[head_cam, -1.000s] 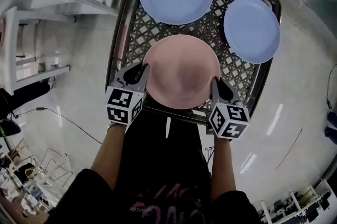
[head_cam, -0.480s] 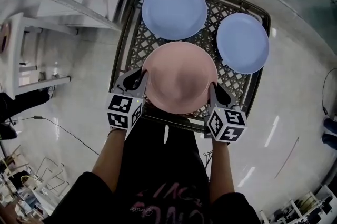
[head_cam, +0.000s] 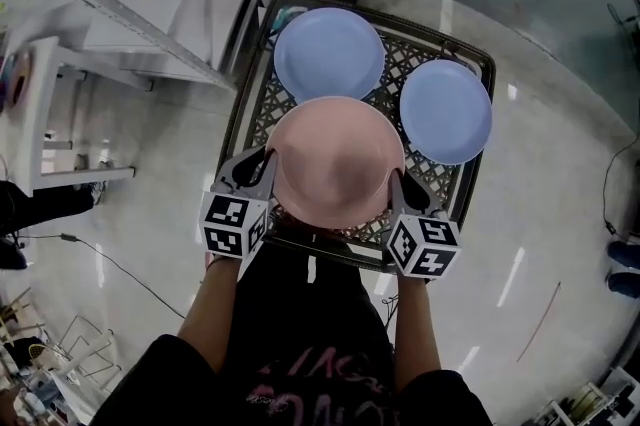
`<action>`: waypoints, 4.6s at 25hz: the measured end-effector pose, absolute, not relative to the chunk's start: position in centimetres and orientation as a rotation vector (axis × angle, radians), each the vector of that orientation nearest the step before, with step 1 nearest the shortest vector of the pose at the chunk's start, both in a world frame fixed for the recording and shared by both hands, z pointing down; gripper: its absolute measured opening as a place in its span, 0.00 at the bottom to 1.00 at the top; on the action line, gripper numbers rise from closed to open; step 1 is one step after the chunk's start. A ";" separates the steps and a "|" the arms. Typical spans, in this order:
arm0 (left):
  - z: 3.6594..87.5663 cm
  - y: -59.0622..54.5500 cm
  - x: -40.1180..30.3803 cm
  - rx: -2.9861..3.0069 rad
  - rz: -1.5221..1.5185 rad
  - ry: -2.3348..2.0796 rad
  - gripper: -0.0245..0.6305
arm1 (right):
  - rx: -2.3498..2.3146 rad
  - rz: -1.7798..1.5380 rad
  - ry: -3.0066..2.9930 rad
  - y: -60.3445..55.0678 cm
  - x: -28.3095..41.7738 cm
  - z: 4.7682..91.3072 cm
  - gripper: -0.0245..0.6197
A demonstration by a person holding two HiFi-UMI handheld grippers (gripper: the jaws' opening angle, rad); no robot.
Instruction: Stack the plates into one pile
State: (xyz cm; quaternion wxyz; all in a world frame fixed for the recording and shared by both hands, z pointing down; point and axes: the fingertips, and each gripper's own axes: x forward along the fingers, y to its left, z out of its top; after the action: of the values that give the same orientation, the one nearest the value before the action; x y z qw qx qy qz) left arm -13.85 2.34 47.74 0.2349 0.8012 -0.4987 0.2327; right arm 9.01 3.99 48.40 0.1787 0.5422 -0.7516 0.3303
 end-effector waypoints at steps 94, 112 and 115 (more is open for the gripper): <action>49.5 -19.1 -17.4 2.200 0.552 -1.422 0.08 | 1.469 0.896 -2.205 -17.6 5.5 49.7 0.10; 52.1 -20.7 -17.5 2.168 0.570 -1.406 0.08 | 1.449 0.946 -2.171 -18.9 5.3 52.4 0.10; 52.3 -20.9 -17.5 2.162 0.570 -1.407 0.08 | 1.451 0.951 -2.162 -19.0 5.4 52.5 0.10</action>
State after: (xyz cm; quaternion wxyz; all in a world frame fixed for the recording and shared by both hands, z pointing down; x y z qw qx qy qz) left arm -17.47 -20.85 52.34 0.2474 0.7929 -0.5161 0.2092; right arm 5.40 -19.05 52.51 0.1837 0.5146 -0.7665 0.3374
